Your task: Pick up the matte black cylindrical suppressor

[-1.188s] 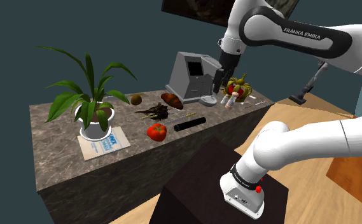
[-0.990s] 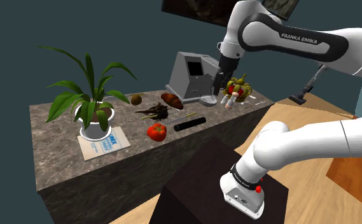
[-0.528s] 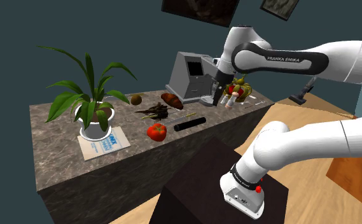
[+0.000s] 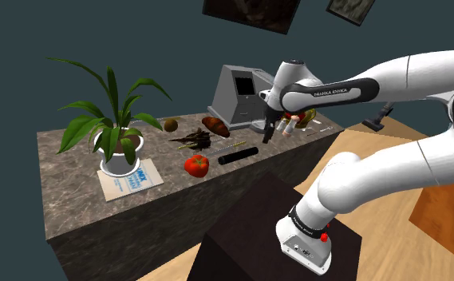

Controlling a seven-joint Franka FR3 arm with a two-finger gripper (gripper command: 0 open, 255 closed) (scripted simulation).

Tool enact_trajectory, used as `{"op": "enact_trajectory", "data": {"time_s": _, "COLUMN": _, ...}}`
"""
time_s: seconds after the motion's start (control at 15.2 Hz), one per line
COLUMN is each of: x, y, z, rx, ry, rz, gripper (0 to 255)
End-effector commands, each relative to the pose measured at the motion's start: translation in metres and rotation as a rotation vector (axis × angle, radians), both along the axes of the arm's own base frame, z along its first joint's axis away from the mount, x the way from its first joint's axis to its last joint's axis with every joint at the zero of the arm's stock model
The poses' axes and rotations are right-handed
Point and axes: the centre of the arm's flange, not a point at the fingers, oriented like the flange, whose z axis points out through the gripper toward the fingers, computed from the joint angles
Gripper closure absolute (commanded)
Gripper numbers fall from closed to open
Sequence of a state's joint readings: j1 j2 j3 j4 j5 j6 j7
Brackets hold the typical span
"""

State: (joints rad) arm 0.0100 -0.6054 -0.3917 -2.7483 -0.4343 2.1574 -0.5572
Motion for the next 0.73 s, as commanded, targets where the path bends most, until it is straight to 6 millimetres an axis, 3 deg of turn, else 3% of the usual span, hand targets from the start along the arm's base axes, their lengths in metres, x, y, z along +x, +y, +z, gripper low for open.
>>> {"op": "enact_trajectory", "data": {"time_s": 0.0, "x": 0.005, "y": -0.011, "z": -0.022, "rx": -0.004, "ry": -0.007, "rz": 0.063, "gripper": 0}}
{"op": "enact_trajectory", "data": {"time_s": 0.66, "x": 0.045, "y": -0.068, "z": -0.13, "rx": -0.021, "ry": -0.028, "rz": 0.355, "gripper": 0}}
